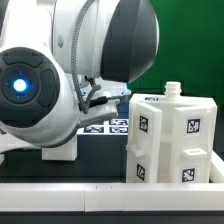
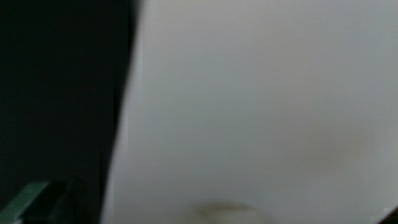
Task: Assemble cabinet
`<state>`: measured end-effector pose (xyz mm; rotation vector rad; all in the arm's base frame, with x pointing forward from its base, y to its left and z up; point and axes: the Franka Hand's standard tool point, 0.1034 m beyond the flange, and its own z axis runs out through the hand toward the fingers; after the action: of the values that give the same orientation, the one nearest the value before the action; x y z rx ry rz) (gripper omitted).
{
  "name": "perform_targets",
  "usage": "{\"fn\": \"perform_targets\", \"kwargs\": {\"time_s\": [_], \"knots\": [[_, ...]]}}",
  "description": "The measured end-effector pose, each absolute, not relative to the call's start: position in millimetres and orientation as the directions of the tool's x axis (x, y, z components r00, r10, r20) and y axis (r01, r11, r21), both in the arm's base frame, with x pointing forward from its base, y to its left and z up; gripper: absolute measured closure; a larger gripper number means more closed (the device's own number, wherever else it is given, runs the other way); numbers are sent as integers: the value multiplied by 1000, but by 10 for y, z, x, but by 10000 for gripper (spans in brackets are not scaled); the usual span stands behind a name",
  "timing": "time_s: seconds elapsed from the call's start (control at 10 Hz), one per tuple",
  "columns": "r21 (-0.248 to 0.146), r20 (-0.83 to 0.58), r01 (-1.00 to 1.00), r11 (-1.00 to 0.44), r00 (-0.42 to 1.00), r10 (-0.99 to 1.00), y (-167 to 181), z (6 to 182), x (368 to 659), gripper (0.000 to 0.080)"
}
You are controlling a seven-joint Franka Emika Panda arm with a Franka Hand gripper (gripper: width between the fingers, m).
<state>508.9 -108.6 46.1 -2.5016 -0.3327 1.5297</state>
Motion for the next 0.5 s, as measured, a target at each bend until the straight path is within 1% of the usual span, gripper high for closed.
{"fn": "perform_targets", "kwargs": {"time_s": [0.1,0.2,0.5], "knots": [[-279,-849,93,-956,442,291,-1081,461,5090,28],[-283,-847,96,-954,441,296,-1076,460,5091,5],[-294,-844,103,-950,439,309,-1063,458,5092,4]]}}
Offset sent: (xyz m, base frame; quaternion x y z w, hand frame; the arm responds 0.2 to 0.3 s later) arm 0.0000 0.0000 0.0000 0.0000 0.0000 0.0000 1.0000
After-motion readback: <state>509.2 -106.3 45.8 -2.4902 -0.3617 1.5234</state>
